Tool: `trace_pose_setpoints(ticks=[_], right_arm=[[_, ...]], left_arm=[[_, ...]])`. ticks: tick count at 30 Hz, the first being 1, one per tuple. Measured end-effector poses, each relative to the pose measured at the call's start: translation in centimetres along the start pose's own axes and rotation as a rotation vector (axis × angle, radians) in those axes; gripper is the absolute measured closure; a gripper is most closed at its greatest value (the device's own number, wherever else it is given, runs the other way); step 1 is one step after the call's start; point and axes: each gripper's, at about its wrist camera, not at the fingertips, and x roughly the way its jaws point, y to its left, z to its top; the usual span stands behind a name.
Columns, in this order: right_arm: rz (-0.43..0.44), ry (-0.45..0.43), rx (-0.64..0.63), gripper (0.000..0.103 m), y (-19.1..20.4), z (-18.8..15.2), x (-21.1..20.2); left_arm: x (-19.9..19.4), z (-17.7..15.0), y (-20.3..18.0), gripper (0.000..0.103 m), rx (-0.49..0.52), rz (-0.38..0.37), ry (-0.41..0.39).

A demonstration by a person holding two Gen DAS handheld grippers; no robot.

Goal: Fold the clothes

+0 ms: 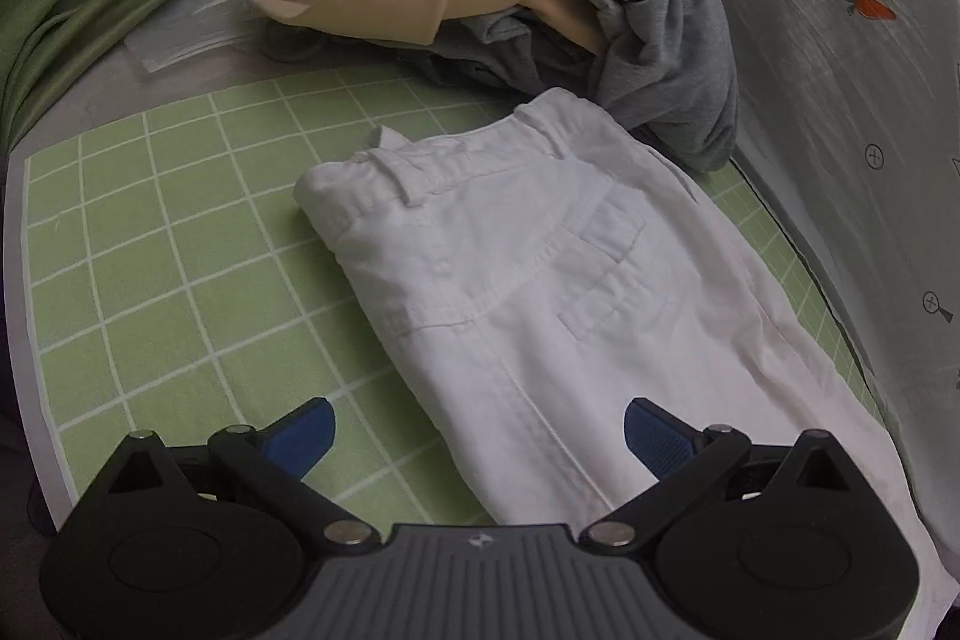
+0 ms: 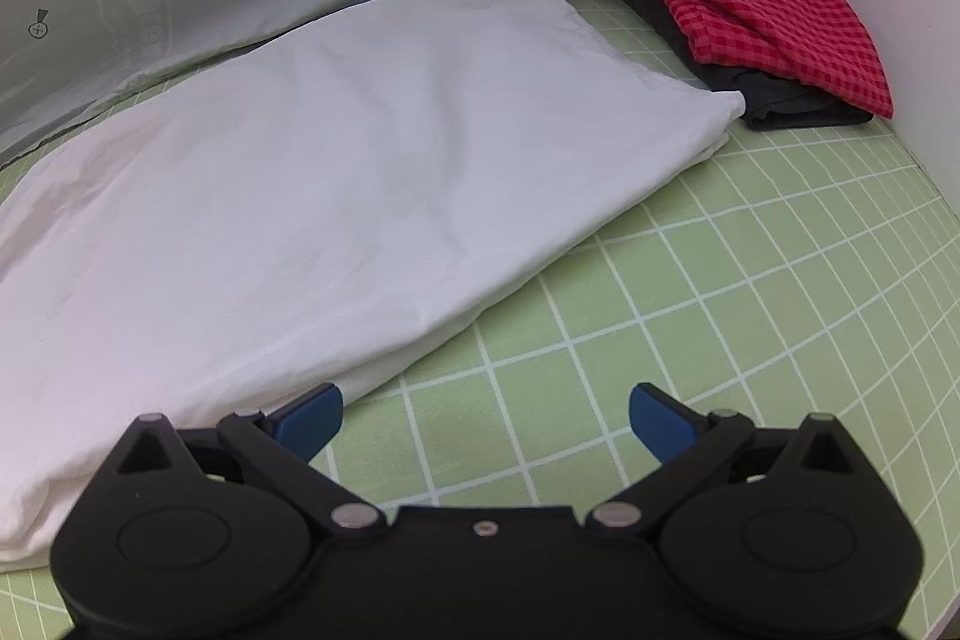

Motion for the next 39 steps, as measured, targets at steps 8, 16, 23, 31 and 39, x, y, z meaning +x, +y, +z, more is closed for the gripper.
trace_pose_setpoints(ticks=[8,16,23,31,39], right_arm=[[-0.04,0.013,0.018,0.0,0.8,-0.8,-1.3],[-0.086,0.013,0.049,0.0,1.0,-1.2,-2.1],[-0.088,0.012,0.045,0.0,1.8,-1.9,-2.4],[-0.1,-0.036,0.09,0.0,-0.1,-3.3,-4.0],[-0.099,0.008,0.221,0.0,-4.0,-5.8,-3.6]], left_arm=[[2.6,2.5,2.5,0.002,-0.063,-0.02,-0.011],[4.3,4.2,2.4,0.014,-0.073,-0.023,-0.04],[4.5,5.3,3.1,0.071,-0.094,0.037,-0.017],[2.5,6.0,5.4,0.078,-0.133,0.118,-0.043],[-0.7,7.1,6.1,0.09,-0.041,0.17,-0.141]])
